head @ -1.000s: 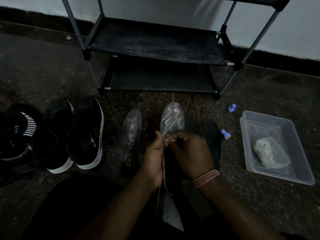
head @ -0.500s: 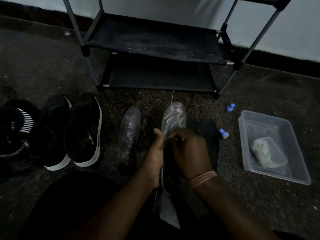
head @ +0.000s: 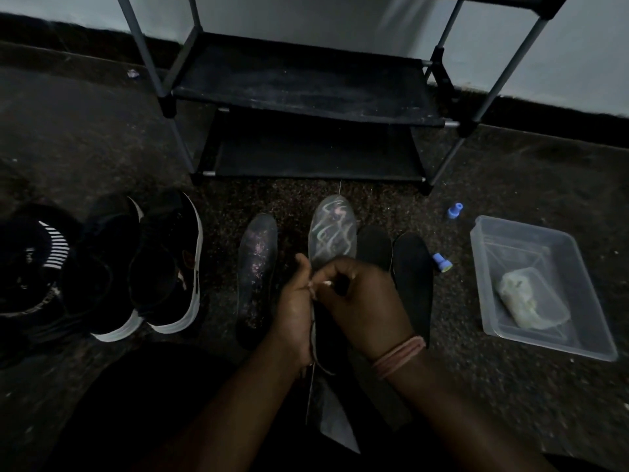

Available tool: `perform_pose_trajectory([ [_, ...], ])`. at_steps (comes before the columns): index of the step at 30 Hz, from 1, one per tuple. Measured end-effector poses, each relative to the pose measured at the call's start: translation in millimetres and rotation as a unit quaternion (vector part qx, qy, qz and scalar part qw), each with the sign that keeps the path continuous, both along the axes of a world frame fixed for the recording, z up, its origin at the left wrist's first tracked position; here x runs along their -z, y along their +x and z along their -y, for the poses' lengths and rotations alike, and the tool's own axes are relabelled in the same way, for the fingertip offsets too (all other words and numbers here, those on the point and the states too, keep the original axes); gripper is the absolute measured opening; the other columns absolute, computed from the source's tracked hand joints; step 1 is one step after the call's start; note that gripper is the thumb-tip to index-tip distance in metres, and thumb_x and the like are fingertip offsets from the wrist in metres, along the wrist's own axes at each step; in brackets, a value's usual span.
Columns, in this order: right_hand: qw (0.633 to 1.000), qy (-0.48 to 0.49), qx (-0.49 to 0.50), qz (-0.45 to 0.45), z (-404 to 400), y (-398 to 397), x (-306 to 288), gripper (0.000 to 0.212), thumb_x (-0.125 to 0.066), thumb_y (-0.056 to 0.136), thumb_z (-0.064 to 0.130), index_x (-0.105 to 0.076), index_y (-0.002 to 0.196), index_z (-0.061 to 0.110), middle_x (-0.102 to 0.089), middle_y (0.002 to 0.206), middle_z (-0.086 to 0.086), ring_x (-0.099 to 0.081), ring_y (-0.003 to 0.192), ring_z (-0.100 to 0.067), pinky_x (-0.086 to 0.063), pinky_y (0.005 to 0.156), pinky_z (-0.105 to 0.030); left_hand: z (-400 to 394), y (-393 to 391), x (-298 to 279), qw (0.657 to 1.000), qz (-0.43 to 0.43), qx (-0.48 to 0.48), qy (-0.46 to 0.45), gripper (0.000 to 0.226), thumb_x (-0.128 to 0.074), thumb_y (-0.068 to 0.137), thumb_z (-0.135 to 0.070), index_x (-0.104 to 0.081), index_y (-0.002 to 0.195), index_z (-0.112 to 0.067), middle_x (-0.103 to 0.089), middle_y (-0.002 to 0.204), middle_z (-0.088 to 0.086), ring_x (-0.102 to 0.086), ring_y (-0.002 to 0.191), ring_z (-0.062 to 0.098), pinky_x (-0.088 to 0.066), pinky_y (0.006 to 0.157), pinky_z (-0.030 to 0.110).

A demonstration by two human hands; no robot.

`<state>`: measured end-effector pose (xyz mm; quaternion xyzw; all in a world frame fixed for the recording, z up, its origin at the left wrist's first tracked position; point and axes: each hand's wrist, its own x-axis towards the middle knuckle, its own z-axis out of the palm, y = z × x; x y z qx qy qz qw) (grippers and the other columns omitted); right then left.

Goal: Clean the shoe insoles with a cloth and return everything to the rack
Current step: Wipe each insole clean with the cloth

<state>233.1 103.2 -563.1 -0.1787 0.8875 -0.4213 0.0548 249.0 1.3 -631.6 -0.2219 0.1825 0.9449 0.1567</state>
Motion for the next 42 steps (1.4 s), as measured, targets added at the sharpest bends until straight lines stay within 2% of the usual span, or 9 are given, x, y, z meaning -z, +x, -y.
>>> perform_pose_trajectory([
  [5,0.988,0.075,0.103,-0.082,-26.0,-27.9,12.4,0.017,-0.065,0.082,0.003,-0.071,0.079,0.019,-0.072,0.081,0.001,-0.066,0.075,-0.016,-0.054,0.074,-0.037,-16.4,2.6,-1.0,0.998,-0.027,0.034,-0.049,0.063,-0.034,0.103,-0.056,-0.057,0.142,-0.011,-0.058,0.142,0.017,-0.053,0.134,0.031,-0.031,0.120,0.048],
  [10,0.999,0.022,-0.010,-0.032,-5.6,-6.8,10.7,0.014,-0.069,0.083,0.007,-0.072,0.084,0.021,-0.071,0.085,0.009,-0.065,0.080,-0.002,-0.053,0.082,-0.026,2.8,-0.4,2.1,0.999,-0.024,-0.029,-0.021,0.053,-0.040,0.094,-0.031,-0.063,0.133,-0.003,-0.062,0.134,0.022,-0.061,0.124,0.034,-0.041,0.111,0.045],
  [13,0.998,0.000,-0.064,0.018,-2.1,-1.9,9.2,0.013,-0.070,0.085,0.011,-0.072,0.086,0.024,-0.072,0.086,0.012,-0.065,0.083,0.002,-0.051,0.079,-0.016,8.2,-1.1,-0.5,0.999,-0.015,-0.047,0.013,0.065,-0.043,0.095,-0.045,-0.054,0.141,-0.001,-0.053,0.143,0.028,-0.050,0.135,0.041,-0.028,0.121,0.050],
  [16,0.995,0.036,-0.094,0.005,0.3,1.4,11.8,0.016,-0.067,0.085,0.009,-0.072,0.089,0.024,-0.071,0.091,0.011,-0.063,0.086,0.001,-0.047,0.080,-0.014,5.9,-3.0,0.8,0.999,0.003,-0.032,-0.004,0.077,-0.051,0.091,-0.067,-0.059,0.139,-0.007,-0.059,0.141,0.018,-0.055,0.132,0.033,-0.033,0.118,0.047],
  [22,0.982,0.104,0.046,-0.148,-20.1,-27.1,20.2,0.013,-0.063,0.084,0.000,-0.068,0.078,0.011,-0.066,0.081,-0.008,-0.061,0.077,-0.024,-0.047,0.072,-0.035,-14.4,1.0,-2.5,0.998,-0.012,0.037,-0.052,0.077,-0.033,0.095,-0.072,-0.056,0.142,-0.016,-0.060,0.141,0.014,-0.057,0.131,0.028,-0.041,0.111,0.044],
  [29,0.999,0.019,-0.024,-0.042,-0.3,-2.9,12.3,0.018,-0.067,0.083,0.003,-0.072,0.085,0.019,-0.071,0.087,0.007,-0.064,0.081,-0.003,-0.049,0.077,-0.016,-3.5,-2.0,4.0,0.999,-0.006,0.024,-0.028,0.091,-0.034,0.092,-0.078,-0.052,0.144,-0.006,-0.055,0.145,0.016,-0.050,0.137,0.029,-0.031,0.119,0.043],
  [34,0.981,0.090,0.103,-0.140,-18.8,-22.9,21.4,0.018,-0.064,0.081,-0.002,-0.067,0.077,0.015,-0.067,0.077,-0.003,-0.063,0.075,-0.021,-0.048,0.072,-0.037,-14.6,1.6,-1.3,0.996,-0.022,0.059,-0.057,0.071,-0.036,0.099,-0.066,-0.057,0.142,-0.013,-0.057,0.143,0.016,-0.053,0.135,0.030,-0.031,0.120,0.047],
  [40,1.000,-0.007,0.021,-0.001,-3.4,-6.3,11.0,0.014,-0.071,0.084,0.010,-0.071,0.085,0.024,-0.070,0.079,0.012,-0.065,0.074,0.001,-0.048,0.067,-0.011,-4.2,2.8,-1.8,0.998,-0.025,0.014,-0.053,0.074,-0.031,0.102,-0.061,-0.053,0.142,-0.004,-0.059,0.141,0.016,-0.057,0.131,0.026,-0.048,0.108,0.037],
  [42,0.999,0.009,0.031,-0.021,-8.9,-13.2,12.8,0.012,-0.072,0.083,0.011,-0.071,0.083,0.022,-0.071,0.079,0.011,-0.065,0.073,0.000,-0.051,0.069,-0.018,-6.1,2.9,-4.5,0.998,-0.027,0.014,-0.056,0.071,-0.031,0.102,-0.060,-0.056,0.140,-0.007,-0.061,0.139,0.017,-0.060,0.128,0.027,-0.050,0.104,0.037],
])
